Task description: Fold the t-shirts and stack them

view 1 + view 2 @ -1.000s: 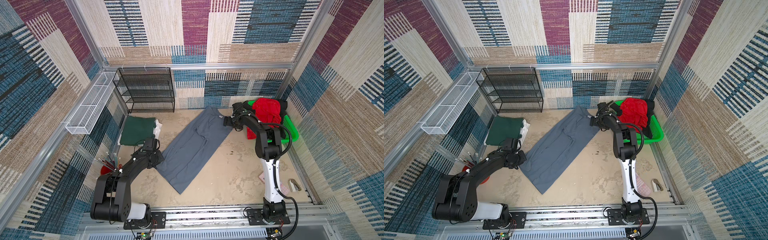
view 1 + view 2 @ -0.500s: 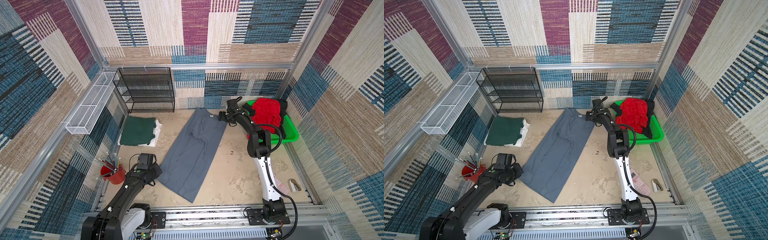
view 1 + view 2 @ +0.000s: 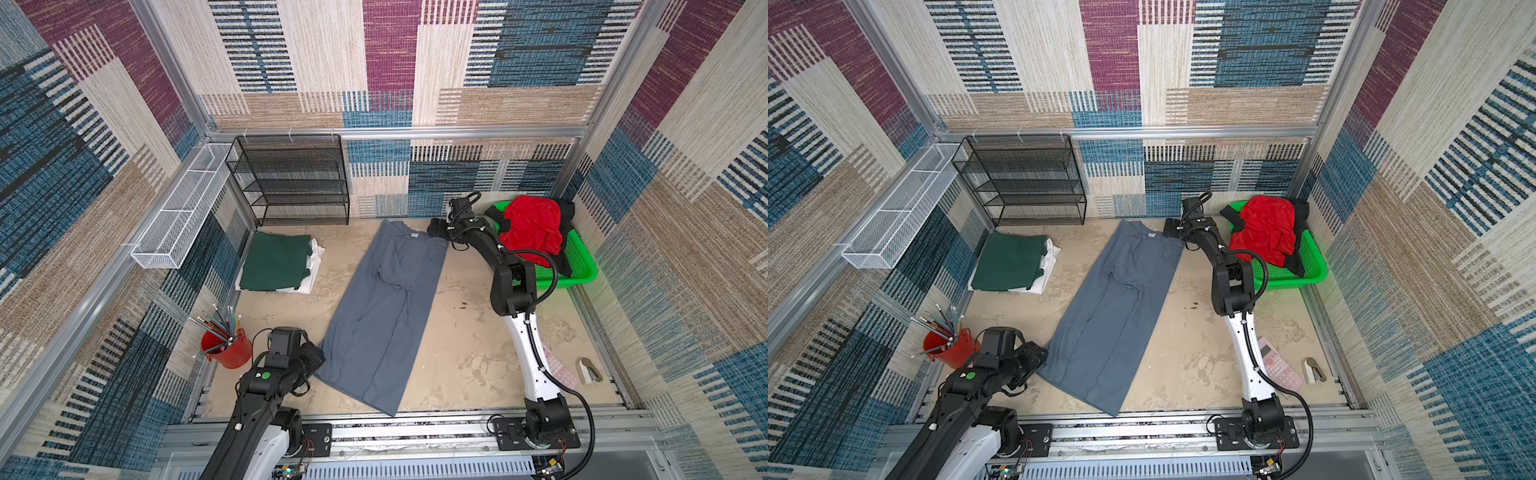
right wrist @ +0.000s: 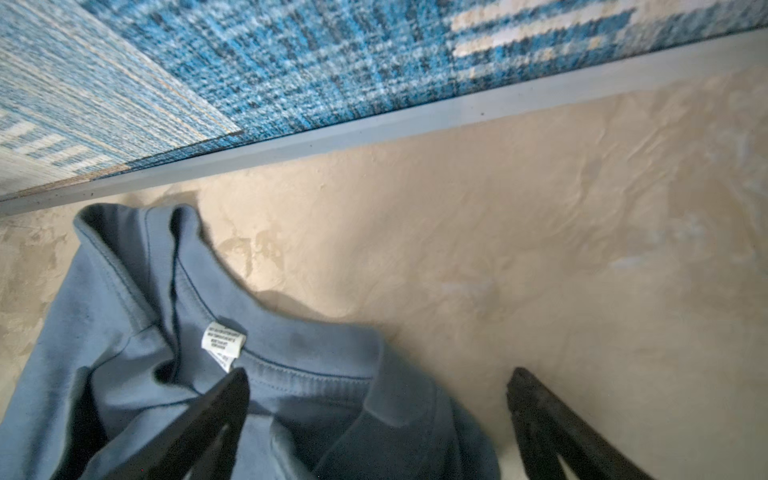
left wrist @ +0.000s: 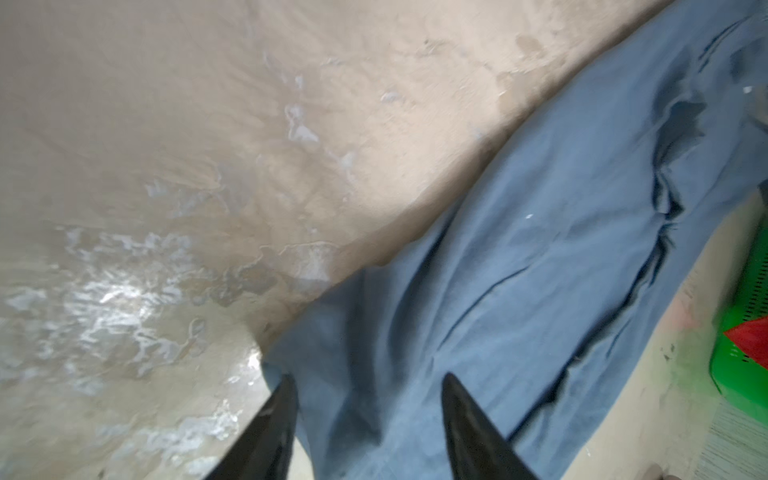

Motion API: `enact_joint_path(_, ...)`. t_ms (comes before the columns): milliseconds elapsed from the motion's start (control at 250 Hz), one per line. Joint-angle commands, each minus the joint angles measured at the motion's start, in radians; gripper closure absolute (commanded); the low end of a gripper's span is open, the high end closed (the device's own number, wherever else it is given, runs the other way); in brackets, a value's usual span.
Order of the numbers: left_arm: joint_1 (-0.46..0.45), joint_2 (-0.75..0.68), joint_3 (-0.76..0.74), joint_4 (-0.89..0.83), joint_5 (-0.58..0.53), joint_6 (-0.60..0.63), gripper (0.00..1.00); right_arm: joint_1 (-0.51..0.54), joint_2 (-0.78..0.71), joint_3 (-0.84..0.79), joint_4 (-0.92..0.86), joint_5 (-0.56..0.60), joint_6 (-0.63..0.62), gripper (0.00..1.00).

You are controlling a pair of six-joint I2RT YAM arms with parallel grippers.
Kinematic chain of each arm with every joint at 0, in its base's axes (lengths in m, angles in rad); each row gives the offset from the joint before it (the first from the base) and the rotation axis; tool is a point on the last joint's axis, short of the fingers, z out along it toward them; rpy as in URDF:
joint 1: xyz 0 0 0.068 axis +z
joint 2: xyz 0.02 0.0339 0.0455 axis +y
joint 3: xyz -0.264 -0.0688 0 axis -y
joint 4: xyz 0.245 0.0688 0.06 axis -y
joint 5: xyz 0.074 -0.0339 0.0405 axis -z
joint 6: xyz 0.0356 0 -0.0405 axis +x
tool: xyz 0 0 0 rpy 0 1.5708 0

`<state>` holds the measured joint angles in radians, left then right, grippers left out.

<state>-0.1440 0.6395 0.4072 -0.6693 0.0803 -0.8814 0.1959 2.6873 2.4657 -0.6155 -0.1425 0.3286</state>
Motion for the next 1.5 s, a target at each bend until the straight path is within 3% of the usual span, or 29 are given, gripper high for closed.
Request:
enact_joint_path(0, 0.000, 0.009, 0.042, -0.041, -0.037, 0.075, 0.31, -0.006, -0.060, -0.043, -0.070, 0.039, 0.013, 0.02)
enact_joint_path(148, 0.000, 0.084, 0.098, -0.004, -0.036, 0.119, 0.22, -0.009, -0.199, -0.207, -0.016, 0.115, 0.031, 0.02)
enact_joint_path(340, 0.001, 0.230, 0.133, 0.119, 0.011, 0.153, 0.13, -0.023, -0.329, -0.435, 0.082, 0.017, 0.077, 0.00)
enact_joint_path(428, 0.001, 0.282, 0.131, 0.178, 0.029, 0.145, 0.09, -0.024, -0.350, -0.504, 0.129, -0.026, 0.087, 0.10)
enact_joint_path(504, 0.004, 0.321, 0.127, 0.220, 0.025, 0.148, 0.00, -0.026, -0.332, -0.504, 0.123, -0.037, 0.092, 0.25)
enact_joint_path(556, 0.007, 0.346, 0.131, 0.230, 0.014, 0.154, 0.02, -0.027, -0.318, -0.498, 0.115, -0.044, 0.093, 0.33)
enact_joint_path(808, 0.011, 0.427, 0.187, 0.194, -0.122, 0.237, 0.02, -0.029, -0.252, -0.451, 0.122, -0.057, 0.114, 0.44)
enact_joint_path(904, 0.012, 0.429, 0.168, 0.252, -0.090, 0.235, 0.02, -0.029, -0.205, -0.393, 0.102, -0.066, 0.118, 0.58)
enact_joint_path(1032, 0.018, 0.412, 0.141, 0.336, -0.045, 0.229, 0.02, -0.032, -0.134, -0.283, 0.046, -0.039, 0.109, 0.89)
enact_joint_path(1124, 0.023, 0.401, 0.132, 0.378, 0.005, 0.261, 0.02, -0.033, -0.096, -0.214, 0.021, -0.033, 0.106, 0.98)
enact_joint_path(1260, 0.021, 0.381, 0.121, 0.430, 0.041, 0.327, 0.02, -0.046, -0.014, -0.045, -0.025, -0.005, 0.076, 1.00)
enact_joint_path(1384, 0.020, 0.426, 0.166, 0.360, 0.063, 0.365, 0.02, -0.074, 0.060, 0.096, -0.047, -0.034, 0.059, 0.99)
enact_joint_path(1452, 0.016, 0.454, 0.183, 0.344, 0.112, 0.375, 0.02, -0.087, 0.059, 0.095, -0.020, -0.073, 0.058, 0.91)
enact_joint_path(1492, 0.011, 0.467, 0.186, 0.347, 0.135, 0.374, 0.02, -0.091, 0.052, 0.086, -0.009, -0.084, 0.055, 0.76)
